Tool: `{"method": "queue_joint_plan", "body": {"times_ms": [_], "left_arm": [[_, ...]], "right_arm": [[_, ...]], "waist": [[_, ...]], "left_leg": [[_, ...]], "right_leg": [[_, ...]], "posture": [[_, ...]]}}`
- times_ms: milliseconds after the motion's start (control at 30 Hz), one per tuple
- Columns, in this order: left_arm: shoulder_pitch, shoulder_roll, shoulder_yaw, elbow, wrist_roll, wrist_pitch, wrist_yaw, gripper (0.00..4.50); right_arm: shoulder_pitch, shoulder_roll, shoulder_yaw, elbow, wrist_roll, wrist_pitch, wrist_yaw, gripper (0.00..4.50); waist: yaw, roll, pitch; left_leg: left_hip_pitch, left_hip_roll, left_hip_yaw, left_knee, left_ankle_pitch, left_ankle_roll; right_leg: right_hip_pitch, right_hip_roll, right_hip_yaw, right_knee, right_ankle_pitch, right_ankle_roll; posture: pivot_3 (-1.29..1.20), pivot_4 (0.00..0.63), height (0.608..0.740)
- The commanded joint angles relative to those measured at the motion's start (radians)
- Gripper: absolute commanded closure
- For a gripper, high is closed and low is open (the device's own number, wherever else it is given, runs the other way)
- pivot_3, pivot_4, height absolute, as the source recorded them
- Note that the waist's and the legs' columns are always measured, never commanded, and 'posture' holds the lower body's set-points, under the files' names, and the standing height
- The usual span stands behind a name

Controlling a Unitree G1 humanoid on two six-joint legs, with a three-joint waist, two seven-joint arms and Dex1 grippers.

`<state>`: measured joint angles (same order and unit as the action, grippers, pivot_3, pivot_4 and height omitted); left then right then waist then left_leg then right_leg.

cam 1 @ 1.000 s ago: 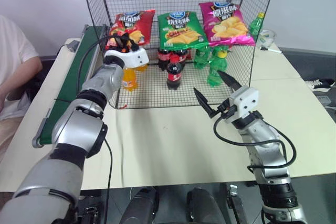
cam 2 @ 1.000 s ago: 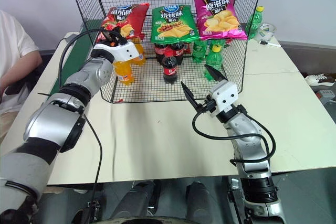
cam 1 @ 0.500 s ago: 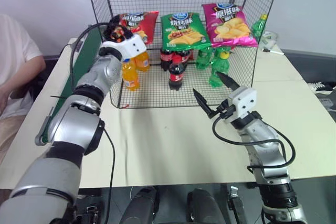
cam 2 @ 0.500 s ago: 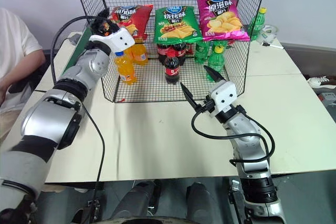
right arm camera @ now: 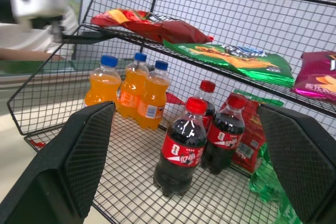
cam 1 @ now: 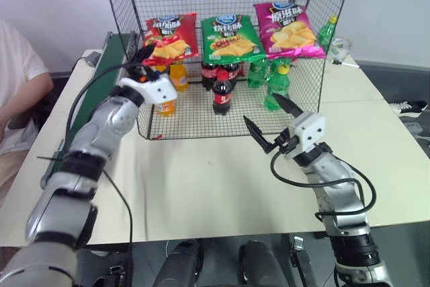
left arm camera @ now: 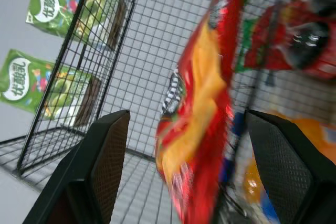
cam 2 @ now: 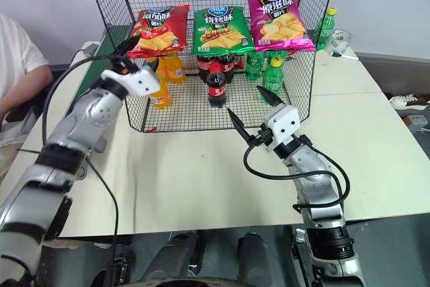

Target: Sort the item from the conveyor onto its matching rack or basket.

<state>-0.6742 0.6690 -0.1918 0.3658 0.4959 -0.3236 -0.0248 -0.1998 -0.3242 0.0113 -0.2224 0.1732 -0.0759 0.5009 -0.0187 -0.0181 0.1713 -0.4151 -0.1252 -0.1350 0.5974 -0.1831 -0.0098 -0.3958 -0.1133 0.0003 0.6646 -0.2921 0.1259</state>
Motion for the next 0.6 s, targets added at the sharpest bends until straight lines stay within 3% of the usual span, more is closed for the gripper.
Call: {"method": "queue_joint_plan", "body": {"times_ms": [33,133,200,300,467,600], "left_arm": [[0.121,0.009,0.129,-0.212,-0.269,0.057,-0.183,0.88],[0.301,-0.025,0.245,-0.419,-0.75,0.258,-0.457,0.88],[0.4,0.012,0.297,-0.504,-0.896,0.344,-0.586,0.88],[0.532,0.087,0.369,-0.55,-0.982,0.548,-0.636,0.88],[0.678,0.133,0.441,-0.619,-0.985,0.547,-0.715,0.88],[0.707,0.148,0.511,-0.504,-0.952,0.483,-0.77,0.88]], "right_arm": [[-0.009,-0.007,-0.017,-0.016,0.022,-0.025,0.014,0.0],[0.003,-0.027,-0.034,-0.026,0.06,-0.023,0.052,0.0],[0.016,-0.054,-0.05,-0.028,0.083,-0.029,0.089,0.0],[0.047,-0.12,-0.098,-0.015,0.128,-0.015,0.151,0.0],[0.11,-0.231,-0.169,0.004,0.189,-0.012,0.267,0.0],[0.16,-0.319,-0.249,0.03,0.227,-0.025,0.353,0.0]], "waist": [[0.001,0.0,0.0],[0.003,0.001,0.0],[0.002,0.001,0.0],[0.004,0.001,0.0],[0.013,0.002,0.0],[0.019,0.002,0.0]], "left_leg": [[0.0,0.0,0.0,0.0,0.0,0.0],[0.0,0.0,0.0,0.0,0.0,0.0],[0.0,0.001,0.0,0.0,0.0,0.0],[0.0,0.001,-0.001,0.0,0.0,0.0],[0.001,0.001,0.0,0.0,-0.001,0.001],[0.001,0.001,0.0,0.0,-0.001,0.001]], "right_leg": [[0.0,0.0,0.0,0.0,0.0,0.0],[0.001,-0.001,0.0,-0.001,0.0,-0.001],[0.001,-0.003,0.0,-0.002,0.0,-0.001],[0.002,-0.003,0.0,-0.002,0.0,-0.002],[0.003,-0.004,0.0,-0.003,-0.002,-0.005],[0.004,-0.004,0.0,-0.005,-0.002,-0.006]], "posture": [[0.0,0.15,0.74],[0.0,0.15,0.74],[0.0,0.15,0.74],[0.0,0.15,0.74],[0.0,0.15,0.74],[0.0,0.15,0.74]]}}
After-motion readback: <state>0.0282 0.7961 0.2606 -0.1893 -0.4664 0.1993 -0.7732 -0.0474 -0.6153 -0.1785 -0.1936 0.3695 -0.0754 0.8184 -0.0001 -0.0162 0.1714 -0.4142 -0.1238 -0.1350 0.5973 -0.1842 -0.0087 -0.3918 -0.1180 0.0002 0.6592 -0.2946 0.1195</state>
